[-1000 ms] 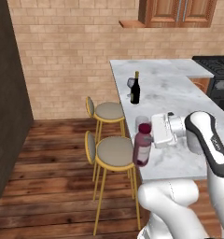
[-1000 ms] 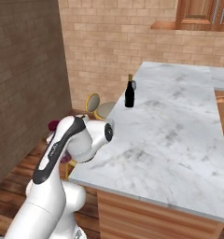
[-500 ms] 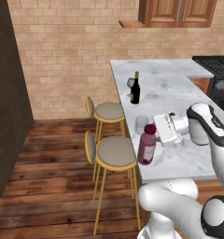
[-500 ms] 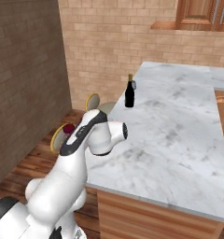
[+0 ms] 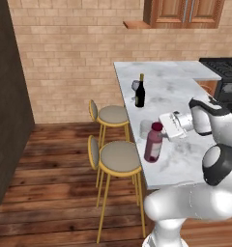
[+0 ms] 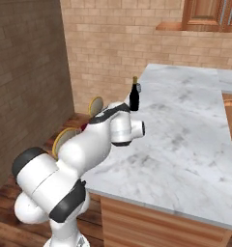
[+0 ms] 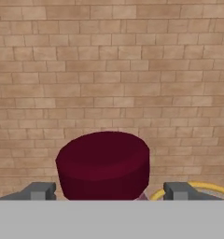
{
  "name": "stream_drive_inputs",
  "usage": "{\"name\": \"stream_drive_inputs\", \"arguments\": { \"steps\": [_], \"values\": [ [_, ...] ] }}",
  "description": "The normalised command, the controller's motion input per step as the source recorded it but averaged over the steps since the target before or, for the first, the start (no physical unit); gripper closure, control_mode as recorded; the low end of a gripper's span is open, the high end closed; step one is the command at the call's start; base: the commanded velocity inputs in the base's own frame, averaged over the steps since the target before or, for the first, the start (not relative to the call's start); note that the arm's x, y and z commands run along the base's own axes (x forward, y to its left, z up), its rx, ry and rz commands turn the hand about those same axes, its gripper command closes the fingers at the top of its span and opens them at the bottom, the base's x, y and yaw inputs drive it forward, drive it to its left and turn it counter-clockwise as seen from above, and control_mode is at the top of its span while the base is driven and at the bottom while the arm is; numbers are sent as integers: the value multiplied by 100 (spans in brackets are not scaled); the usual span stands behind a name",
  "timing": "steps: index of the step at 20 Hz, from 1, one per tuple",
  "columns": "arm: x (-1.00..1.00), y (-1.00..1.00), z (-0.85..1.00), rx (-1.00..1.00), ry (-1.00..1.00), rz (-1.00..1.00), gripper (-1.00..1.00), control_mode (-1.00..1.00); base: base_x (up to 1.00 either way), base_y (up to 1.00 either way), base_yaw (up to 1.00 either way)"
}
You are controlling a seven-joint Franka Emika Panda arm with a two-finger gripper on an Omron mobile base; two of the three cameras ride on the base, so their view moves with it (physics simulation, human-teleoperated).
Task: There is a wine glass and glass cup on the dining counter. Place the wine bottle next to the wine glass and the juice bottle next to the glass cup.
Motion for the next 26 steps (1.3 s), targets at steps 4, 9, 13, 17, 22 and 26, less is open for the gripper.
{"name": "stream_drive_inputs", "arguments": {
  "steps": [4,9,13,17,22,26],
  "values": [
    [54,-24,-5,7,6,0,100,-100,0,0,0],
    [39,-15,-6,12,0,0,100,-100,0,0,0],
    [34,-10,-14,3,-2,0,100,-100,0,0,0],
    [28,-5,-14,0,-6,0,100,-100,0,0,0],
    [15,-3,-4,-6,-2,-3,100,-100,0,0,0],
    [20,-4,-8,-10,0,-5,100,-100,0,0,0]
  ]
}}
